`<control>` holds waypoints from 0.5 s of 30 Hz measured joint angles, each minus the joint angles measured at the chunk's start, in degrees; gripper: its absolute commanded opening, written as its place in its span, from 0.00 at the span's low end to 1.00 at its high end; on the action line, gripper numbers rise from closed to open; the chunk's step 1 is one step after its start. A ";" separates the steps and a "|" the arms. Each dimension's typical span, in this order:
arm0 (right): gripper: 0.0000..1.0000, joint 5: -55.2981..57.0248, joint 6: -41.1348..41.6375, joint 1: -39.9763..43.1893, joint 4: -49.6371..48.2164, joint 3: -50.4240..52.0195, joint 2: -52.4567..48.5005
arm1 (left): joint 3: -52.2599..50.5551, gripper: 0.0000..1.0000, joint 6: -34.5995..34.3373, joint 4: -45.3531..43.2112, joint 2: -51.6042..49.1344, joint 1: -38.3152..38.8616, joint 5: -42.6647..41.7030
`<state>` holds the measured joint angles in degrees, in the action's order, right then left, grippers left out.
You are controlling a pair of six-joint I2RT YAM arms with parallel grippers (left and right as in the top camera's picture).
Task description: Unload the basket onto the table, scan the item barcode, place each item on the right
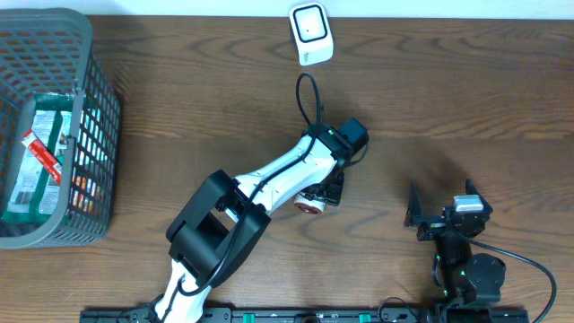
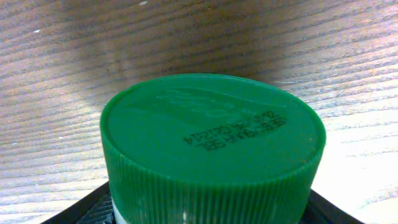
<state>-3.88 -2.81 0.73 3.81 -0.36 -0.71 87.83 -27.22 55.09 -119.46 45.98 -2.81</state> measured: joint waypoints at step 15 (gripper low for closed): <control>0.99 0.00 0.00 0.00 0.00 0.00 0.00 | 7.65 0.62 -0.94 8.41 0.46 -0.07 3.04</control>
<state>-3.88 -2.81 0.73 3.81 -0.36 -0.71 95.48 -28.16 63.51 -119.00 45.91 0.23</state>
